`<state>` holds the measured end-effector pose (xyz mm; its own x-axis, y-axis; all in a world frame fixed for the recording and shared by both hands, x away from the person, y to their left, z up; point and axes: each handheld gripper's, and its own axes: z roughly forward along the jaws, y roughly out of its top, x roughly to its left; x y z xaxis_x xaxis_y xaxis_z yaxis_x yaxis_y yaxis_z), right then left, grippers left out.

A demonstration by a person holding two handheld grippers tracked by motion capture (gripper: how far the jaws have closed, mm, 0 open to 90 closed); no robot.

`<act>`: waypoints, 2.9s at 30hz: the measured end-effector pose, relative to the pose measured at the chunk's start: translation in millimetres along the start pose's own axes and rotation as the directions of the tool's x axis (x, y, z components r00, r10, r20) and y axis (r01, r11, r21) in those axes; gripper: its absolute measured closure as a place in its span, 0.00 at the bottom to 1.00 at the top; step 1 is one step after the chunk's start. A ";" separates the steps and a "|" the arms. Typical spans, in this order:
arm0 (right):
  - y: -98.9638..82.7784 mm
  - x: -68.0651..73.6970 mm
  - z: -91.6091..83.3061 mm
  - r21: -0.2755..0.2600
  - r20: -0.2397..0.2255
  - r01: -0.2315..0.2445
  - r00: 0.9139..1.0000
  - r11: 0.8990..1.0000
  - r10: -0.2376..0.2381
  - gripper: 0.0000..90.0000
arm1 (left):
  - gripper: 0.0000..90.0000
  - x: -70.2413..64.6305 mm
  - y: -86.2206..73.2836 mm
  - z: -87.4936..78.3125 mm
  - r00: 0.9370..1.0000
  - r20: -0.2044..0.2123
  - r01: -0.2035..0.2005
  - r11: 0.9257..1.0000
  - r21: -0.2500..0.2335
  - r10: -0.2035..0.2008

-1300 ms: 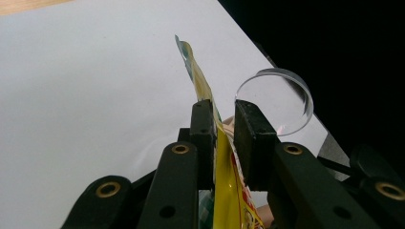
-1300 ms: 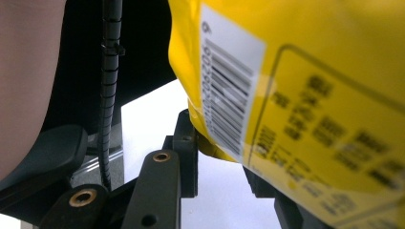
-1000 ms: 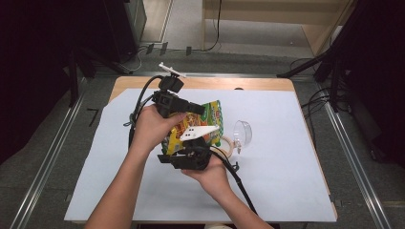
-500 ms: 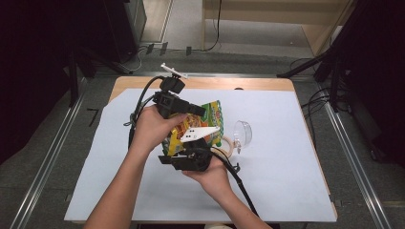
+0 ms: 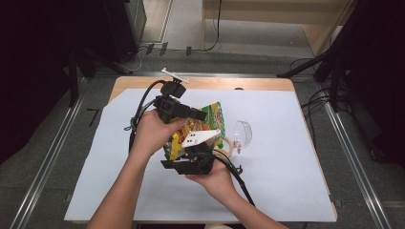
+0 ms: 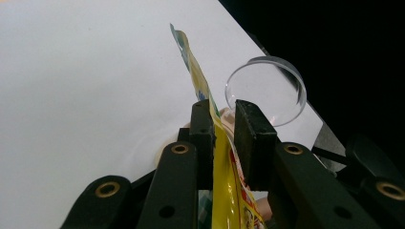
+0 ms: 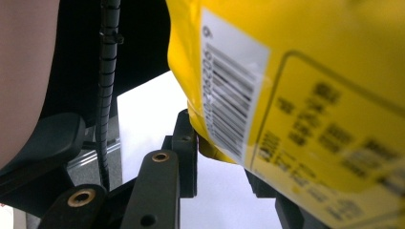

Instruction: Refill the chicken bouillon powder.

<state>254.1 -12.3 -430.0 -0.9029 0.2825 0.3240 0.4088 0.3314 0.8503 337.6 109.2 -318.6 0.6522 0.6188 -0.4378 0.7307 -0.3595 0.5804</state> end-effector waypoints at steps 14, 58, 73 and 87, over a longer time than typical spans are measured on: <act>-12.0 7.9 -0.8 0.005 -0.015 0.068 0.998 0.998 -0.068 0.79 | 0.90 -4.6 -16.1 -2.2 1.000 0.028 -0.006 1.000 -0.019 0.007; -42.6 -2.6 -2.1 0.047 -0.012 0.043 0.999 0.998 -0.043 0.63 | 0.88 12.6 -32.3 0.9 0.992 0.121 0.042 0.999 0.021 -0.044; -49.9 -2.6 -0.2 0.094 0.028 0.061 0.998 0.994 -0.064 0.62 | 0.90 10.7 -31.9 10.0 0.988 0.149 0.022 0.999 0.036 -0.027; -55.8 -5.9 4.6 0.127 0.039 0.049 0.998 0.991 -0.054 0.63 | 0.95 12.3 -35.4 1.1 0.990 0.140 0.022 0.999 0.039 -0.027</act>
<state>237.3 -28.3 -481.3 -0.9178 0.2994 0.2609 0.3779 0.4566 0.8054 320.0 128.8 -345.2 0.6538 0.5244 -0.5456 0.7523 -0.3723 0.5436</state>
